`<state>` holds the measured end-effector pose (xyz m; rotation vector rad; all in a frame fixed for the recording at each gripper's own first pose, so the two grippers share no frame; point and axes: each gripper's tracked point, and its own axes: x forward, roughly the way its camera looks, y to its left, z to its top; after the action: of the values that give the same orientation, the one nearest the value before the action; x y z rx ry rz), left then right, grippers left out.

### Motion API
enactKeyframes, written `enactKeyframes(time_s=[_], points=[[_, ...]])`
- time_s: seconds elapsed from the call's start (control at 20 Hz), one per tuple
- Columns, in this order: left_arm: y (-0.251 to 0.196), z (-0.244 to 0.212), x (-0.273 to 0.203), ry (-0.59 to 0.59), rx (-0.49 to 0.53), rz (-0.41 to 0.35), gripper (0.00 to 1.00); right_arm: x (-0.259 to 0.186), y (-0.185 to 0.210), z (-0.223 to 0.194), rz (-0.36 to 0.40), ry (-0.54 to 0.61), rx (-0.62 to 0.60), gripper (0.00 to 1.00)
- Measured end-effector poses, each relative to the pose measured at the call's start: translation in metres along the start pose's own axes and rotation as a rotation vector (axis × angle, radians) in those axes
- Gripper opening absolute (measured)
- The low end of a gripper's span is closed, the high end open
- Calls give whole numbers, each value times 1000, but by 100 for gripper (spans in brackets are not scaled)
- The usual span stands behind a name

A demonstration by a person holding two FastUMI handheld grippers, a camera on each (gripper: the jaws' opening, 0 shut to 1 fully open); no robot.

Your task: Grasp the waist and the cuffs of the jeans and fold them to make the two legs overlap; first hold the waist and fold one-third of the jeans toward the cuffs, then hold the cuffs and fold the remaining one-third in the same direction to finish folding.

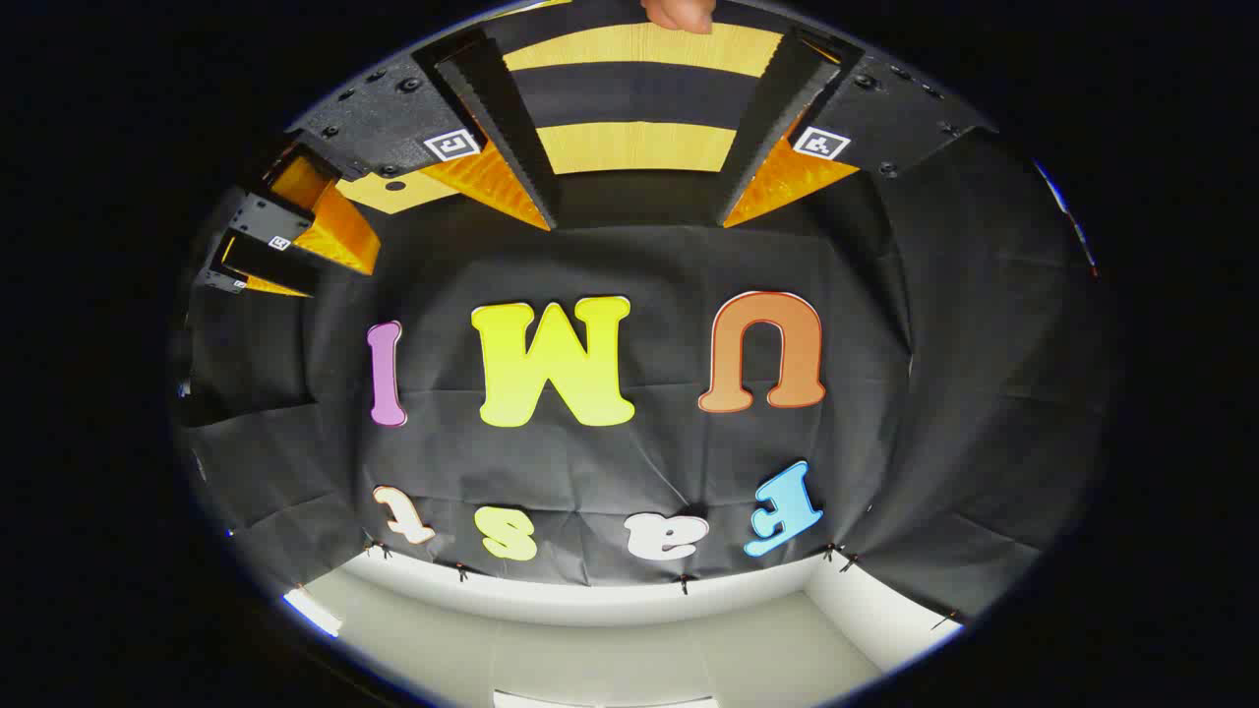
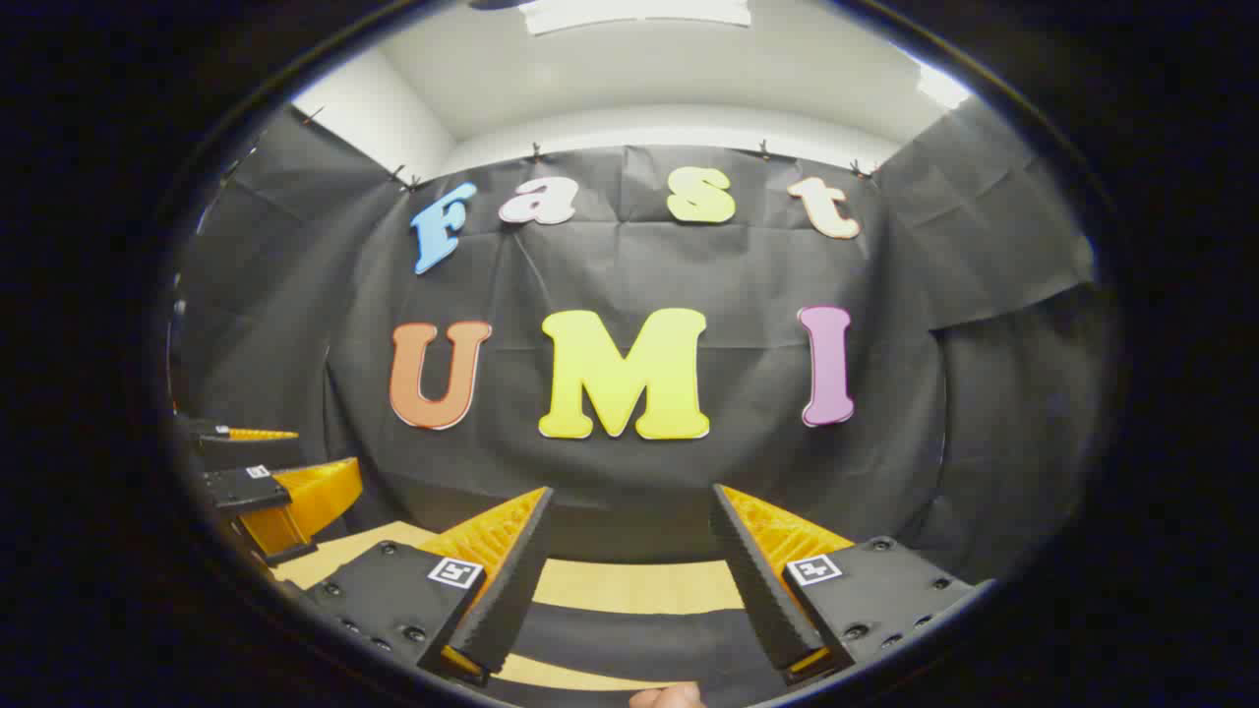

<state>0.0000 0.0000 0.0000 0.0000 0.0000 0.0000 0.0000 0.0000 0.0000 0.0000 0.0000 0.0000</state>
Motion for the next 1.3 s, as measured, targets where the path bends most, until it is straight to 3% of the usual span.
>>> enactKeyframes(time_s=[0.05,0.2,0.25,0.3,0.4,0.5,0.6,0.7,1.0,1.25,1.3], points=[[1,1,1,3,-6,-2,99,0,3,1,6,7,-12,96],[-3,0,1,12,-9,-14,99,1,2,11,10,-4,-15,93],[-6,3,1,4,-5,-15,99,2,-1,11,10,-6,-20,99],[-6,4,0,0,-3,-15,99,3,-3,8,13,2,-19,93],[-7,10,3,-11,-6,-11,99,5,-7,6,17,16,-10,93],[-9,9,4,-6,-2,-7,99,7,-9,8,25,11,-13,99],[-5,6,2,-1,0,8,99,8,-7,5,37,16,-16,99],[0,6,-1,3,-3,27,99,6,-6,5,51,20,-21,93],[9,5,-11,4,5,77,99,-2,-6,9,87,9,-39,93],[34,-4,-30,38,-22,142,99,-1,-10,4,97,26,-20,99],[41,-8,-35,54,-33,158,100,-1,-11,4,99,26,-20,93]])
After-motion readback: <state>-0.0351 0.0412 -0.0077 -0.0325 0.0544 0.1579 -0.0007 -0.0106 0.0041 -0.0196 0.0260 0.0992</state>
